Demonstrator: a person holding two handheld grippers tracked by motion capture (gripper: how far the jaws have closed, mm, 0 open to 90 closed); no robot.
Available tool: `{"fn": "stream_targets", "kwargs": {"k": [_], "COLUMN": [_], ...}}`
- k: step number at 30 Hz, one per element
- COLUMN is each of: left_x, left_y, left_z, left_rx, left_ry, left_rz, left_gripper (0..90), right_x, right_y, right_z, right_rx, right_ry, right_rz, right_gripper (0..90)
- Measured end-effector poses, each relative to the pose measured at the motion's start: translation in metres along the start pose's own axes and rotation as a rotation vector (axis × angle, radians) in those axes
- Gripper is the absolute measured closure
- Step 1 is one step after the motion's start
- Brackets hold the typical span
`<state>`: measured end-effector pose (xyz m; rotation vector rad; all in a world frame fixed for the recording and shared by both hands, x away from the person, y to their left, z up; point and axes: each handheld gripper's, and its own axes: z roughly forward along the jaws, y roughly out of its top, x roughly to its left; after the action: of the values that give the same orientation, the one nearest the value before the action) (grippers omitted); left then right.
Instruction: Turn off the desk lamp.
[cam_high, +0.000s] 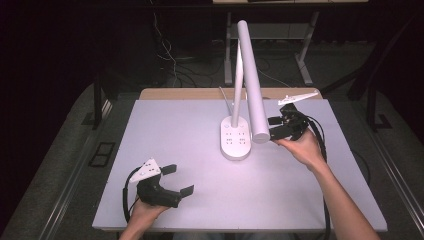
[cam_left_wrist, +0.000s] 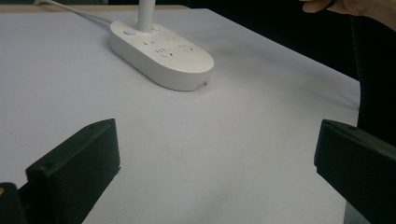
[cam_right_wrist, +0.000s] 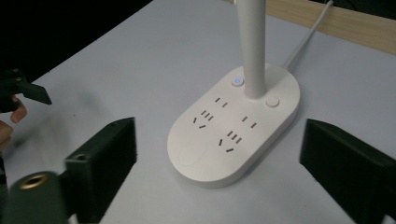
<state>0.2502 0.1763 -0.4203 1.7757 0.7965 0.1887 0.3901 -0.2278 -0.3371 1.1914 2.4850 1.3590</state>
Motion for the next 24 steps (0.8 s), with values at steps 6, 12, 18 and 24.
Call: {"fn": "stream_targets", "kwargs": {"k": [6, 12, 18, 24], "left_x": [0.0, 0.001, 0.001, 0.002], "left_y": [0.0, 0.0, 0.0, 0.0], "left_z": [-0.001, -0.001, -0.001, -0.001], "left_rx": [-0.004, -0.002, -0.001, -0.005], "left_ry": [0.001, 0.0, 0.0, 0.003], "left_rz": [-0.001, -0.001, 0.0, -0.003], "left_gripper": [0.0, 0.0, 0.0, 0.0], "right_x": [-0.007, -0.014, -0.021, -0.03], "right_y": [0.009, 0.014, 0.017, 0.02], "right_z": [0.01, 0.022, 0.034, 0.047], "right_rx": [0.013, 0.029, 0.03, 0.016], "right_ry": [-0.014, -0.022, -0.034, -0.029], "right_rz": [0.004, 0.013, 0.016, 0.035], "right_gripper": [23.5, 34.8, 50.5, 73.8]}}
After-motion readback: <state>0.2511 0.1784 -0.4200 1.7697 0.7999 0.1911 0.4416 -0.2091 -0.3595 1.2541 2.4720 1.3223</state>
